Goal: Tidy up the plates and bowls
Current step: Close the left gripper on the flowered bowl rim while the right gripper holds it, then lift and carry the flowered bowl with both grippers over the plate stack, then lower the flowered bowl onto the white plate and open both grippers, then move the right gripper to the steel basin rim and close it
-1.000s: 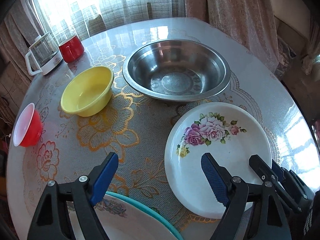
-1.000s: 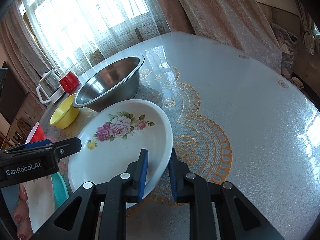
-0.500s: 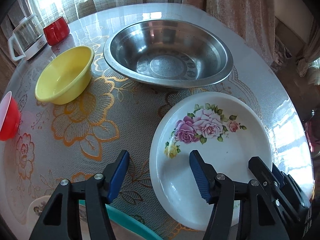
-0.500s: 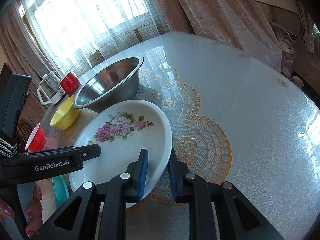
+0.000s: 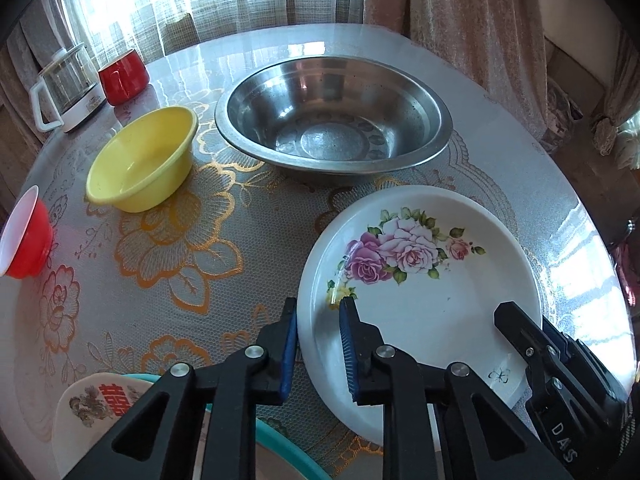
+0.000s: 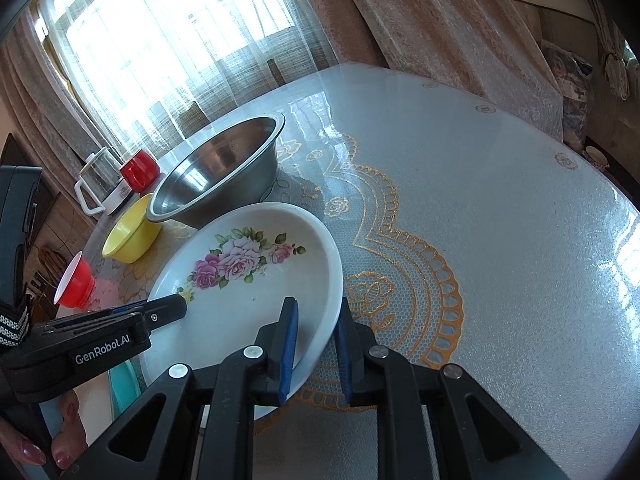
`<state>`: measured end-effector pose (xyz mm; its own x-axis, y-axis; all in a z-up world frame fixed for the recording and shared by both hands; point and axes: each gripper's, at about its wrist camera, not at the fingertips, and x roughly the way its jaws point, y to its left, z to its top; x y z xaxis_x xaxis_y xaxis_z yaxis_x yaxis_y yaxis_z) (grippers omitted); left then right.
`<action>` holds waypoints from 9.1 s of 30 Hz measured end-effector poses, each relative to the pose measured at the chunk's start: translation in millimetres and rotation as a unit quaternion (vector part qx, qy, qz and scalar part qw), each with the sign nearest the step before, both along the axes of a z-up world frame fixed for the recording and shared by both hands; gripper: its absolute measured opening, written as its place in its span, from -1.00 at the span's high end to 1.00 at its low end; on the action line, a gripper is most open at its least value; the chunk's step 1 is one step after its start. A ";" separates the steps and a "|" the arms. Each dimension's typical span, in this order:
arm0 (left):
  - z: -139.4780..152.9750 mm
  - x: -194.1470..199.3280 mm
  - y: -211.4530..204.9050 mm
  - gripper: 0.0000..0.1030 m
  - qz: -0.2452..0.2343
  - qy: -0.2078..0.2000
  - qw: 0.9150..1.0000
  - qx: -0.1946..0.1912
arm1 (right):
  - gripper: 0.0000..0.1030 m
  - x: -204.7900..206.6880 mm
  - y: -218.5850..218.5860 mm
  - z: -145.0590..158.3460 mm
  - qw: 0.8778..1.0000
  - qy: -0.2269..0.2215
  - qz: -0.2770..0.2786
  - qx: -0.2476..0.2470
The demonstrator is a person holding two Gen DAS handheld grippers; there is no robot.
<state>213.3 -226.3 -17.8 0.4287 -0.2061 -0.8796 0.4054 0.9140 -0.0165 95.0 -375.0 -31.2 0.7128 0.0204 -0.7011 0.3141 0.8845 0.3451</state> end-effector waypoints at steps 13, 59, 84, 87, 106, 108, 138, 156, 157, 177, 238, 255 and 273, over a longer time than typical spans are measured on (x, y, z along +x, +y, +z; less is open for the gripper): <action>4.8 -20.7 17.7 0.70 -0.008 0.001 1.000 -0.011 | 0.75 -9.0 -20.0 -6.1 0.997 -0.027 -0.012 0.066; 36.8 -75.3 73.2 0.76 0.008 -0.043 0.990 -0.135 | 0.78 -59.1 -3.9 19.7 0.989 -0.120 0.027 0.087; 50.2 -115.1 156.2 0.76 0.068 -0.061 0.977 -0.190 | 0.78 -65.2 53.9 57.8 0.983 -0.134 0.098 0.076; 43.5 -119.4 170.5 0.76 0.081 -0.058 0.977 -0.186 | 0.78 -63.1 66.9 54.1 0.983 -0.124 0.114 0.071; 17.0 -128.8 222.7 0.75 0.137 -0.052 0.975 -0.168 | 0.77 -45.5 124.0 22.2 0.983 -0.047 0.167 0.064; 14.5 -127.8 223.2 0.76 0.138 -0.049 0.975 -0.169 | 0.77 -44.9 127.1 21.4 0.983 -0.043 0.169 0.059; 19.7 -132.5 222.4 0.72 0.149 -0.066 0.981 -0.106 | 0.65 -21.6 164.1 28.4 0.979 0.053 0.195 -0.034; 22.9 -128.7 220.6 0.62 0.154 -0.057 0.982 -0.088 | 0.42 -4.6 173.7 27.2 0.973 0.114 0.199 -0.013; 22.8 -128.8 220.0 0.62 0.154 -0.058 0.983 -0.086 | 0.39 -5.9 172.9 27.0 0.973 0.115 0.198 -0.008; 19.2 -136.0 213.7 0.61 0.145 -0.072 0.983 -0.083 | 0.29 -20.0 194.5 33.4 0.965 0.105 0.203 -0.126; 41.5 -133.4 166.7 -0.77 0.123 -0.113 0.983 -0.074 | 0.20 32.7 39.5 24.0 0.999 -0.009 0.045 0.018; 43.2 -119.5 174.8 -0.78 0.140 -0.100 0.981 -0.088 | 0.17 121.9 1.2 21.2 0.998 0.007 -0.019 0.068; 55.6 -104.8 171.0 -0.78 0.136 -0.102 0.981 -0.093 | 0.72 98.4 -12.6 6.8 0.991 -0.023 -0.003 0.131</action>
<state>108.6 -55.4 37.8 0.6535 -0.2083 -0.7277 0.1596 0.9777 -0.1365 193.4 -387.6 -24.5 0.7441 0.1924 -0.6397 0.2986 0.7609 0.5761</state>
